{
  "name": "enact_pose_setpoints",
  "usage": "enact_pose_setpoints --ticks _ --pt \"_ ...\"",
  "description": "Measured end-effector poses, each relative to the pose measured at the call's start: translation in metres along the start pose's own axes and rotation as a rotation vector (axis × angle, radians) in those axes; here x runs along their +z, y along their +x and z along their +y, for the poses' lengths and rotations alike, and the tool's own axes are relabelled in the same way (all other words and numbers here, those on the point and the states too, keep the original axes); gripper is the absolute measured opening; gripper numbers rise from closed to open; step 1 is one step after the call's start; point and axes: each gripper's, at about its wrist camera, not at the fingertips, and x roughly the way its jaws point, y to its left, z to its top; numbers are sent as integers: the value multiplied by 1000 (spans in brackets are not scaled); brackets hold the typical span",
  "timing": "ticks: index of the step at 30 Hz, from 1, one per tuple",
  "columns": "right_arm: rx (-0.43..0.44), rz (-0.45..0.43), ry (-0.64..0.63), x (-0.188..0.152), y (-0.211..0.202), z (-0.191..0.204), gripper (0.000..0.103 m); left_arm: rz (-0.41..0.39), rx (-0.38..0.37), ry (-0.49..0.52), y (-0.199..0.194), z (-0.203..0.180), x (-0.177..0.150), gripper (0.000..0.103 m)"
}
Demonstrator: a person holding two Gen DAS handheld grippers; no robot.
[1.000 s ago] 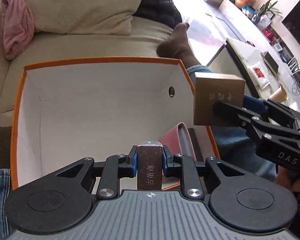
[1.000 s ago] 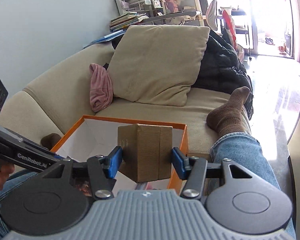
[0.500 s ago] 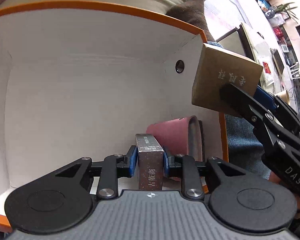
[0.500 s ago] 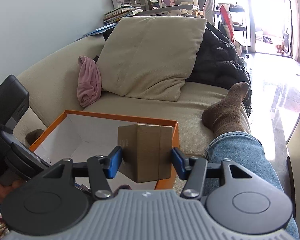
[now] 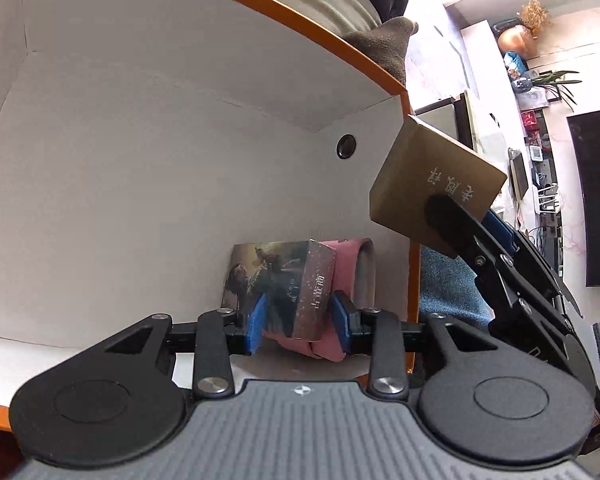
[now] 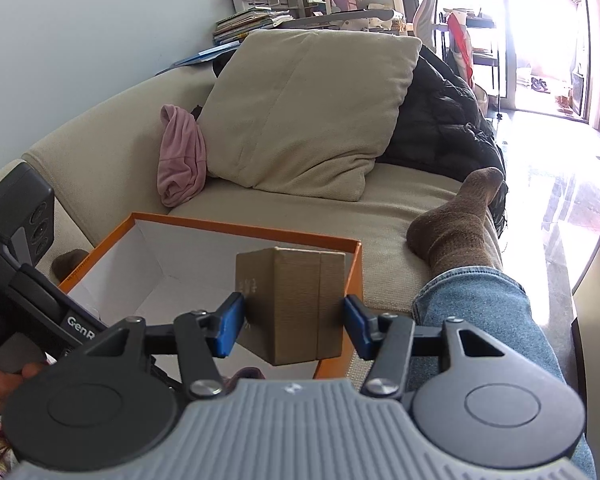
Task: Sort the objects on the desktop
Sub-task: 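Lower the photo card box into the orange box while the right tool holds the gift box above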
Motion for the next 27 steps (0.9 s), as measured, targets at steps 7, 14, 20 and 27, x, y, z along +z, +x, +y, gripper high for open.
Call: enact_pose_setpoints --ticks 7,14,20,27 --pt "2 2 -5 -1 -1 3 56 -21 -21 16 9 -1 4 38" --pt "0 4 -4 -2 0 4 56 -20 5 68 5 -13 0 31" --pt "-3 2 -6 -2 0 4 56 25 6 107 4 -21 -6 30" --pt "2 1 -14 -2 -2 6 56 20 -39 64 10 -9 1 31"
